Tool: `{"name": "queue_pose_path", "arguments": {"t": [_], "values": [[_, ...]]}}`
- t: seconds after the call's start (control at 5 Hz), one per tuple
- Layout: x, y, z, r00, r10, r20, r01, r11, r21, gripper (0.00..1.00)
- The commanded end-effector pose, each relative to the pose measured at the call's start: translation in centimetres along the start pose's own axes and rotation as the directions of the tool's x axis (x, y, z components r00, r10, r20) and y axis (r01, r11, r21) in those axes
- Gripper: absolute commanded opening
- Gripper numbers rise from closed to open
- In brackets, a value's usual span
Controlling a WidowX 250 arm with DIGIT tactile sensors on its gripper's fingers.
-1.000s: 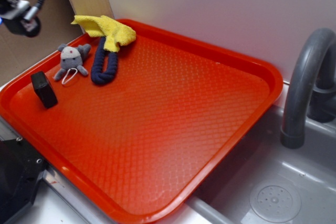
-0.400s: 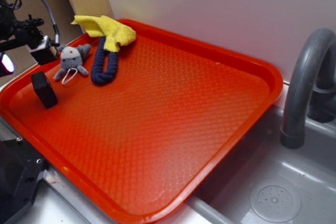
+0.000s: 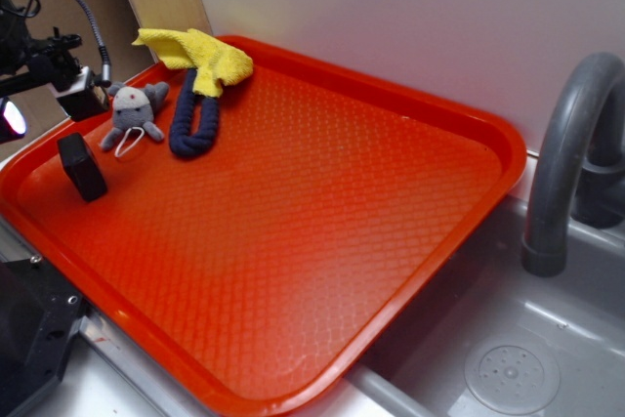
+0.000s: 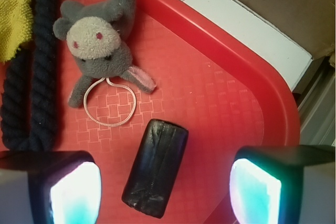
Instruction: Grab the black box.
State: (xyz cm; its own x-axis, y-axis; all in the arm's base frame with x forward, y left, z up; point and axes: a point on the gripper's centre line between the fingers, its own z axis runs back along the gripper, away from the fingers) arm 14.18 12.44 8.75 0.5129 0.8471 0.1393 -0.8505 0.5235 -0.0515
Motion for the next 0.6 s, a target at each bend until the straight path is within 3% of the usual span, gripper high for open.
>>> {"name": "queue_pose_path", "arguments": {"t": [0.0,0.2,0.4], "values": [[-3.1,-1.7,-8.9,0.996,-0.019,-0.091,0.027,0.996,0.08,0.92],[-3.7,-1.8,-9.2,0.996,-0.04,-0.085,0.048,0.995,0.093,0.0],[-2.9,-2.5,-6.4,0.981,-0.177,-0.085,0.182,0.981,0.061,0.0]]}}
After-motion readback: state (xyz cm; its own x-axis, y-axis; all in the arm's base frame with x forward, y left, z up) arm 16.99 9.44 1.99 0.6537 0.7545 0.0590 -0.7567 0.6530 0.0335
